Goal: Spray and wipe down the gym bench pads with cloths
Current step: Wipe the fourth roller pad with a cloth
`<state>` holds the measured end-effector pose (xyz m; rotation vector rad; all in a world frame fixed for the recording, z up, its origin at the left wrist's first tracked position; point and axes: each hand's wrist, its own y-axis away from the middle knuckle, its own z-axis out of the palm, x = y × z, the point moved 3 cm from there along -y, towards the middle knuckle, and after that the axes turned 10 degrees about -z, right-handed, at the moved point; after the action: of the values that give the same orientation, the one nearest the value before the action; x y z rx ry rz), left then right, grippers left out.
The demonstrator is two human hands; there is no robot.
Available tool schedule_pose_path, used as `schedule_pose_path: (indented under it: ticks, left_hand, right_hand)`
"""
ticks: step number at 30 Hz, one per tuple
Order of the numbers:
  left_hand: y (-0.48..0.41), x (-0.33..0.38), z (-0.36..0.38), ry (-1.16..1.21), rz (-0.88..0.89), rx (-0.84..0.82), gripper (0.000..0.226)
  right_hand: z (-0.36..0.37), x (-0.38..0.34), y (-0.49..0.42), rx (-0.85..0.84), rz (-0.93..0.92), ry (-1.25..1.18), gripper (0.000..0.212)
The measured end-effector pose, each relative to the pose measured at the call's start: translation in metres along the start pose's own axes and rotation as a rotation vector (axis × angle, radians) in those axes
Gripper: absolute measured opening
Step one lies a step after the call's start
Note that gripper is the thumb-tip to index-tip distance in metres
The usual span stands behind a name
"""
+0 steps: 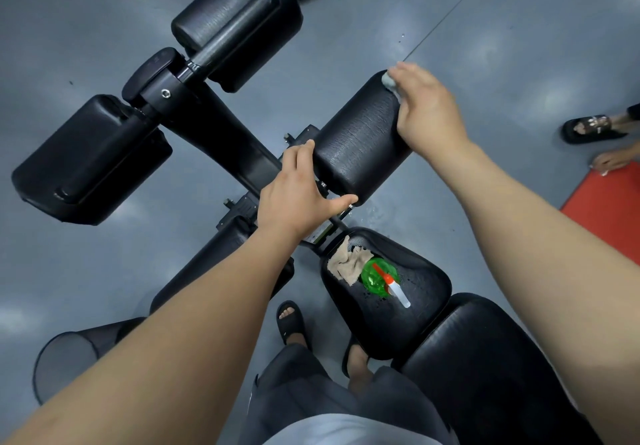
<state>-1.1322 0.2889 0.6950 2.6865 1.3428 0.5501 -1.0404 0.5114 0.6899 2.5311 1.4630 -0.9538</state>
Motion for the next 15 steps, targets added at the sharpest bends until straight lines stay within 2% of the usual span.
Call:
schedule_pose_path:
  ticks: [8,12,15]
  left_hand:
    - [0.000,-0.002,-0.001,0.046,-0.001,-0.001,0.117]
    - [-0.002,-0.002,0.001,0.016,-0.020,-0.015,0.124]
    - [-0.002,-0.002,0.001,0.012,-0.013,-0.007,0.122]
  right_hand:
    - [-0.002,0.003,0.014,0.116,0.143,-0.213,0.041]
    - [0.002,0.002,0.016,0.152,0.191,-0.181,0.042]
    - [0.011,-0.005,0.012,0.145,0.129,-0.092,0.043]
